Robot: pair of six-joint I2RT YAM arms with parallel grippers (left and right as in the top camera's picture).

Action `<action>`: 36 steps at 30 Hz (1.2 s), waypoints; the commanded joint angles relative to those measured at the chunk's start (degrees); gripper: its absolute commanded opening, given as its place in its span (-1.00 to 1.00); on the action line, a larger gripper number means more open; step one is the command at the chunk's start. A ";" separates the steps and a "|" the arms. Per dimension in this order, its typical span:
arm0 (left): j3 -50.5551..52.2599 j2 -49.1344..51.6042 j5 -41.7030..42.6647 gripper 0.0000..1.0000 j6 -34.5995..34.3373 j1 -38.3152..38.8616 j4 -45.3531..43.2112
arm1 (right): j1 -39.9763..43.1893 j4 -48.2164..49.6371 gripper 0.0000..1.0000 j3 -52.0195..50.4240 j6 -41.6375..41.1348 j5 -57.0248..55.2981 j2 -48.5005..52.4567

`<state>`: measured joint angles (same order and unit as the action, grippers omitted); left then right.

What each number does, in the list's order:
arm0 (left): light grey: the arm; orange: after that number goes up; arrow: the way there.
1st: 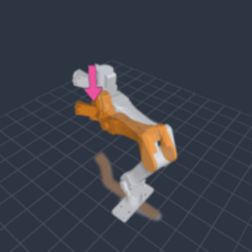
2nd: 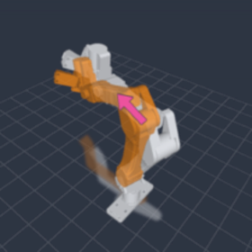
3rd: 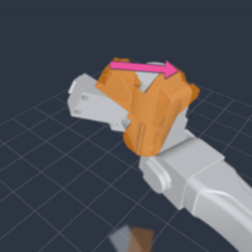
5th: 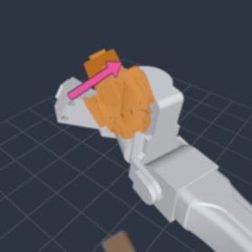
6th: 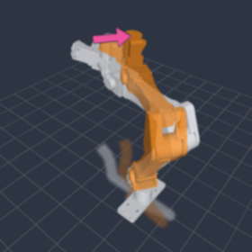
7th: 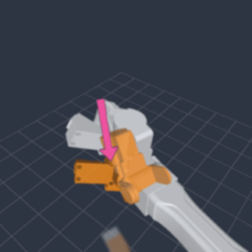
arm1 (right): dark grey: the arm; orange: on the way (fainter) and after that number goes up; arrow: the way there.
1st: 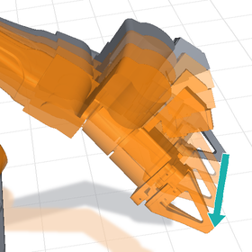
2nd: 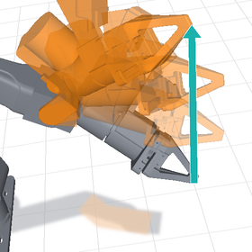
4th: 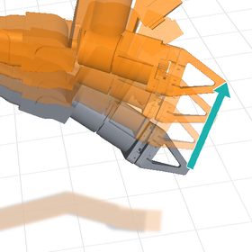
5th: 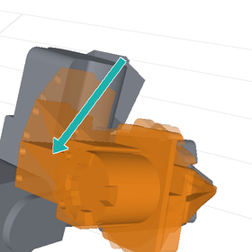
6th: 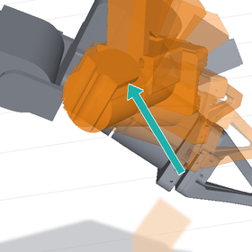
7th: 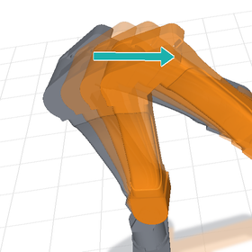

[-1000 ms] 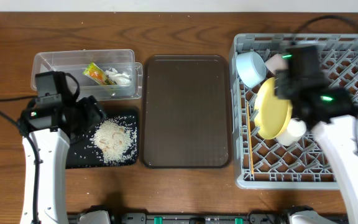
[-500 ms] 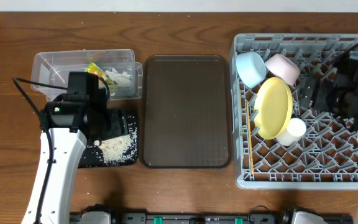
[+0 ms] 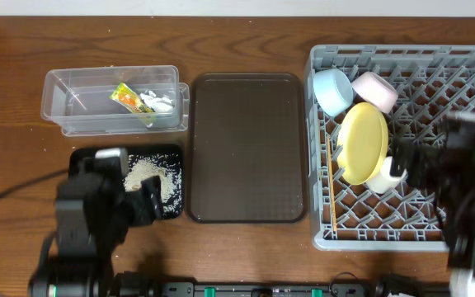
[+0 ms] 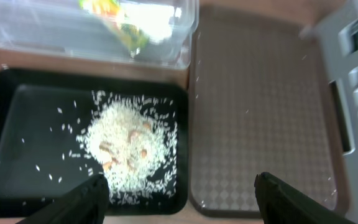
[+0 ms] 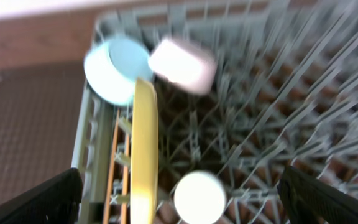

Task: Sort waste into correct bins and load items into the dishwasher rack

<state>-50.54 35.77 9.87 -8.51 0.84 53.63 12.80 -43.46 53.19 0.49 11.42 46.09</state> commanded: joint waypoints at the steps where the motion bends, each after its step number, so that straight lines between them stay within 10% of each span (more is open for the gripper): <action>1: 1.46 -5.07 -0.90 0.56 0.98 0.11 -0.90 | -0.07 1.66 0.98 -6.25 0.24 -3.04 -6.91; 21: 1.46 -8.55 -0.92 0.56 0.98 0.11 -0.57 | -0.07 -20.57 0.98 -11.43 0.22 -2.36 -13.09; 36: 1.46 -8.55 -0.92 0.56 0.98 0.11 -0.57 | -0.13 -17.14 0.98 -11.85 0.26 -5.31 -18.64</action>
<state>-49.30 27.31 9.69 -8.49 0.84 53.10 12.80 -62.17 41.80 0.51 6.55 30.17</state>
